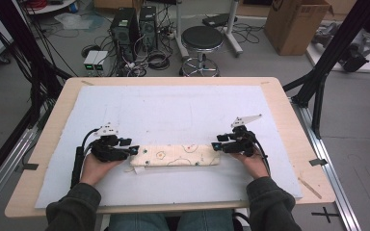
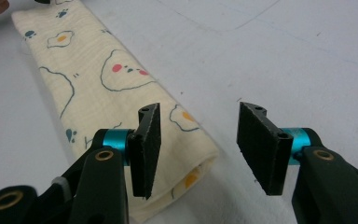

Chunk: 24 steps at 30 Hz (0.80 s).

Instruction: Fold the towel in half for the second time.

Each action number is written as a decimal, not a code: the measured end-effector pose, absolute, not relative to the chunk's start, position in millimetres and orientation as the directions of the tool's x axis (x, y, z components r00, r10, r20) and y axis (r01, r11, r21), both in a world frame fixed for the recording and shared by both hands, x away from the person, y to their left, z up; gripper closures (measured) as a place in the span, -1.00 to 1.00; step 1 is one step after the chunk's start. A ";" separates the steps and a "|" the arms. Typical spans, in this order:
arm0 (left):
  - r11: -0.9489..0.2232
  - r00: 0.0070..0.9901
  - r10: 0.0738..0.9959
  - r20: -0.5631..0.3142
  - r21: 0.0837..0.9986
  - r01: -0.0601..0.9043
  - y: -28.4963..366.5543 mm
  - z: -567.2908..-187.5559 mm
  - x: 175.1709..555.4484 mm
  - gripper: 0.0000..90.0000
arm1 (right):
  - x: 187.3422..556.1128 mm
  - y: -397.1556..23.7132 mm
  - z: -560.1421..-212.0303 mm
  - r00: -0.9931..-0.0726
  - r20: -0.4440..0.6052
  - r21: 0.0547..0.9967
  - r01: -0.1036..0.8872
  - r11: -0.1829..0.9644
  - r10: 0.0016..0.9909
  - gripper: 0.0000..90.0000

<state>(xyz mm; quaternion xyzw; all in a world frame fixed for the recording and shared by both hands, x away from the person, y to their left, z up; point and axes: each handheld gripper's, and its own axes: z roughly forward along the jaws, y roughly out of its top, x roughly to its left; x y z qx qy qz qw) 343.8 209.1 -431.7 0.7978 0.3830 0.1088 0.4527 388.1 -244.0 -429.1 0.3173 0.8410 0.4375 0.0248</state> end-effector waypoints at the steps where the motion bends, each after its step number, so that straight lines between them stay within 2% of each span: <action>1: -0.299 0.683 0.708 -0.176 0.803 0.516 208.5 -432.4 344.3 0.10 | 388.8 -243.5 -430.3 -0.796 0.243 0.749 0.517 0.415 0.554 0.10; 7: -0.324 0.689 0.702 -0.182 0.780 0.535 203.4 -436.4 345.9 0.24 | 389.4 -238.0 -436.1 -0.799 0.249 0.704 0.537 0.464 0.547 0.22; 21: -0.377 0.714 0.680 -0.164 0.757 0.533 199.4 -440.7 344.4 0.76 | 384.7 -233.2 -439.0 -0.821 0.220 0.694 0.511 0.507 0.526 0.65; 24: -0.373 0.715 0.681 -0.161 0.764 0.527 199.0 -441.2 343.7 0.82 | 383.7 -233.5 -438.2 -0.821 0.231 0.690 0.517 0.507 0.522 0.71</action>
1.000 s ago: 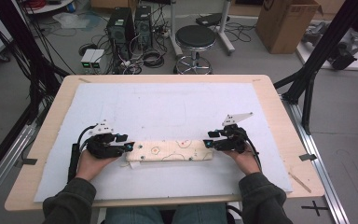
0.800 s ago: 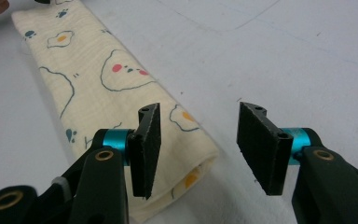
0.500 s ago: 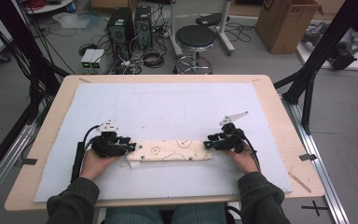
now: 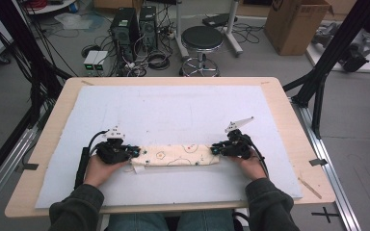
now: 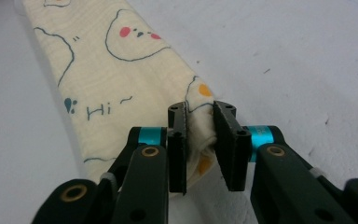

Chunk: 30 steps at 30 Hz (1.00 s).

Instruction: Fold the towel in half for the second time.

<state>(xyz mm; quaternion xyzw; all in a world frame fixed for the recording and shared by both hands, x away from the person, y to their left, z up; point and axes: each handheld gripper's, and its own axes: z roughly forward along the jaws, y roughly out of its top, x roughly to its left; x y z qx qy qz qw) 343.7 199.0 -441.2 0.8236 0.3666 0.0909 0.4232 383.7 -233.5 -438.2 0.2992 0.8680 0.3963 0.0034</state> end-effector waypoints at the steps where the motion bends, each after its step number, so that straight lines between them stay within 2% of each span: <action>1: -0.372 0.715 0.681 -0.160 0.765 0.525 198.8 -441.1 343.4 0.83 | 383.7 -233.4 -438.4 -0.823 0.228 0.692 0.513 0.508 0.521 0.72; 19: -0.331 0.694 0.706 -0.140 0.801 0.499 201.5 -433.2 342.7 0.86 | 381.8 -229.9 -428.1 -0.838 0.179 0.710 0.473 0.523 0.515 0.78; 30: -0.300 0.662 0.737 -0.134 0.813 0.499 201.1 -426.3 354.0 0.86 | 397.3 -225.8 -423.0 -0.834 0.166 0.706 0.473 0.527 0.526 0.78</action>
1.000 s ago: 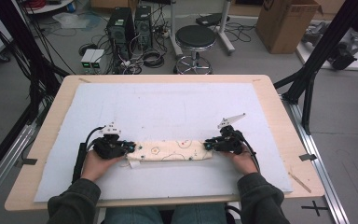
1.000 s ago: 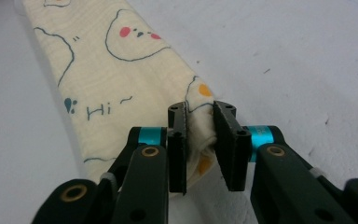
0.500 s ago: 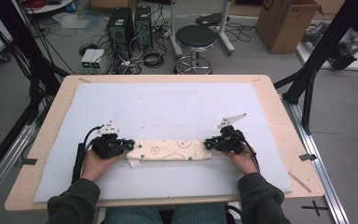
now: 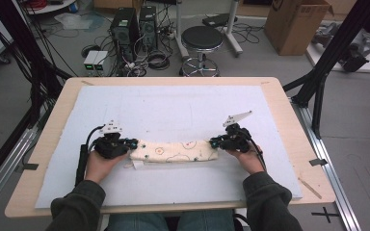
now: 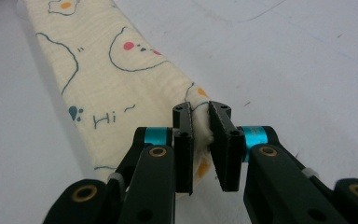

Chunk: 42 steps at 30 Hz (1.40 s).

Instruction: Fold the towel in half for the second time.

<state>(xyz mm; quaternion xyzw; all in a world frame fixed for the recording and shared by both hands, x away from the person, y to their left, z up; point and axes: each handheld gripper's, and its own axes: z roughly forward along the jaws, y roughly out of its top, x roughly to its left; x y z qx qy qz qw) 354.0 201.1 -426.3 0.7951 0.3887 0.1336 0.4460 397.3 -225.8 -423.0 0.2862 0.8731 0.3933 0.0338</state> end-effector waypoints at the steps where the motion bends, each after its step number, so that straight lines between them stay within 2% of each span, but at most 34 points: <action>1: -0.297 0.660 0.740 -0.129 0.818 0.493 200.9 -424.6 355.5 0.86 | 399.0 -225.2 -422.4 -0.834 0.161 0.704 0.472 0.530 0.528 0.78; 18: -0.243 0.607 0.783 -0.138 0.830 0.502 200.4 -418.0 382.9 0.86 | 426.0 -225.6 -414.0 -0.799 0.148 0.716 0.493 0.494 0.583 0.78; 33: -0.198 0.555 0.817 -0.160 0.825 0.529 199.6 -432.0 401.1 0.85 | 446.4 -220.5 -418.2 -0.765 0.139 0.706 0.522 0.479 0.629 0.77; 39: -0.193 0.548 0.821 -0.160 0.825 0.531 201.3 -428.9 403.0 0.58 | 450.2 -225.1 -422.5 -0.750 0.152 0.705 0.539 0.461 0.644 0.50; 42: -0.169 0.554 0.813 -0.176 0.840 0.515 206.1 -422.4 399.3 0.52 | 446.9 -229.6 -416.7 -0.750 0.164 0.726 0.532 0.437 0.641 0.46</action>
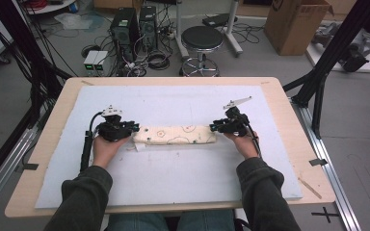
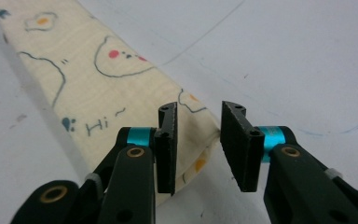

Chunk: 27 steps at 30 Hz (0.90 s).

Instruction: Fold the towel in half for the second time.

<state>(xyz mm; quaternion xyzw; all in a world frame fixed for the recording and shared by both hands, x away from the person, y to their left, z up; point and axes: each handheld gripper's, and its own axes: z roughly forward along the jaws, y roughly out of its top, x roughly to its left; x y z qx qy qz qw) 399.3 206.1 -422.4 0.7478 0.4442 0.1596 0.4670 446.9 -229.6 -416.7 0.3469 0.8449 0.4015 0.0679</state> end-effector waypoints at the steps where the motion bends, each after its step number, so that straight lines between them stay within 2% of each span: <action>1: -0.165 0.564 0.806 -0.180 0.846 0.507 206.0 -420.2 397.6 0.52 | 445.2 -230.7 -414.2 -0.752 0.167 0.733 0.527 0.430 0.637 0.45; 5: -0.213 0.620 0.767 -0.164 0.847 0.488 199.7 -417.2 390.7 0.58 | 438.3 -228.1 -408.3 -0.773 0.156 0.747 0.500 0.439 0.614 0.46; 7: -0.213 0.648 0.735 -0.199 0.839 0.500 196.8 -420.8 388.4 0.60 | 435.2 -225.0 -409.1 -0.787 0.146 0.752 0.482 0.450 0.599 0.46; 11: -0.308 0.667 0.729 -0.151 0.798 0.517 191.3 -428.0 385.7 0.61 | 431.8 -217.0 -416.2 -0.803 0.128 0.721 0.478 0.501 0.581 0.44; 18: -0.373 0.674 0.730 -0.109 0.763 0.527 187.8 -434.4 387.2 0.62 | 430.1 -216.1 -430.1 -0.803 0.113 0.699 0.483 0.528 0.585 0.41; 27: -0.384 0.673 0.733 -0.095 0.759 0.525 185.4 -437.5 387.7 0.62 | 429.2 -217.9 -432.9 -0.806 0.102 0.700 0.474 0.534 0.583 0.39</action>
